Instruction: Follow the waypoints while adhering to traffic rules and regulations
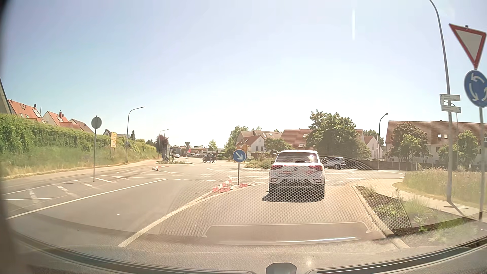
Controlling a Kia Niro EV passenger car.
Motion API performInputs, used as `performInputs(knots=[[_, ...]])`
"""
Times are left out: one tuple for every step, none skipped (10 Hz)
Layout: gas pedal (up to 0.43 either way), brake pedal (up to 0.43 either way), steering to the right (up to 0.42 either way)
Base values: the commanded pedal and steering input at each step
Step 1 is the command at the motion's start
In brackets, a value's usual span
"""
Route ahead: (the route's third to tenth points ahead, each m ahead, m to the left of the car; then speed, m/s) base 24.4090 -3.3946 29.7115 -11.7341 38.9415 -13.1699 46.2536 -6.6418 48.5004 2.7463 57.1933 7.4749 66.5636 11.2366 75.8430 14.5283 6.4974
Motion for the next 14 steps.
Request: performInputs(knots=[[0.000,0.189,0.070],[0.000,0.207,0.074],[0.000,0.226,0.078],[0.000,0.226,0.081],[0.000,0.226,0.082],[0.000,0.232,0.084],[0.000,0.226,0.087],[0.000,0.226,0.088],[0.000,0.226,0.088],[0.000,0.226,0.089],[0.000,0.220,0.091],[0.000,0.213,0.093],[0.000,0.207,0.095],[0.000,0.189,0.096]])
